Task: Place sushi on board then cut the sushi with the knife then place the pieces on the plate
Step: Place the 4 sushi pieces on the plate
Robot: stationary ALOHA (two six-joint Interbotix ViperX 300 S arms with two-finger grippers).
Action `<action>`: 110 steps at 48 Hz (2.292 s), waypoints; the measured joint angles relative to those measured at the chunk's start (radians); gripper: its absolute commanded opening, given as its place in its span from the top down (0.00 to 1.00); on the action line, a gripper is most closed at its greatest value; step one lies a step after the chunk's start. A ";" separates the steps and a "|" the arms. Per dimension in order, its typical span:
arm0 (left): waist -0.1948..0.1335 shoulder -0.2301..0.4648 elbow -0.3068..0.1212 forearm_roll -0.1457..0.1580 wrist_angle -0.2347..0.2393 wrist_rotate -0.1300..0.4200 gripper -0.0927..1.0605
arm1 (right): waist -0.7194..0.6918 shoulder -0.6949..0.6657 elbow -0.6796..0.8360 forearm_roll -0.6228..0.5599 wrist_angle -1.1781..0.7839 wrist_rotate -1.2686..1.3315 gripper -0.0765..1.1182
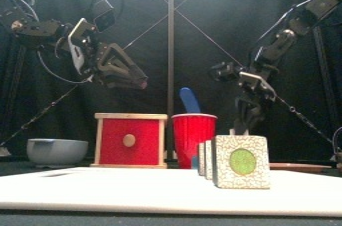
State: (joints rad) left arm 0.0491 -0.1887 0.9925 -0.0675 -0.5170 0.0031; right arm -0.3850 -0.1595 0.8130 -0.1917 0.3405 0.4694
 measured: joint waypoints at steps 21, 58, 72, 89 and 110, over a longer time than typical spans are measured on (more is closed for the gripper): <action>0.000 0.000 0.000 0.000 0.000 0.000 0.34 | -0.075 0.163 -0.028 -0.002 -0.101 -0.002 0.35; -0.003 0.002 0.000 0.000 0.000 -0.002 0.34 | 0.219 -0.025 -0.038 -0.098 -0.031 -0.012 0.29; -0.002 0.000 0.000 0.000 0.000 -0.002 0.34 | 0.419 0.029 -0.071 -0.118 -0.067 -0.006 0.29; 0.000 0.002 0.000 -0.017 0.011 -0.003 0.34 | 0.502 0.144 -0.137 -0.080 -0.106 -0.003 0.29; 0.000 0.000 0.003 -0.021 0.026 -0.003 0.34 | 0.525 0.247 -0.187 -0.067 -0.109 -0.003 0.30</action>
State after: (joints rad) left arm 0.0491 -0.1887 0.9956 -0.0890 -0.4909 0.0000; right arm 0.1396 0.0874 0.6259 -0.2592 0.2316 0.4663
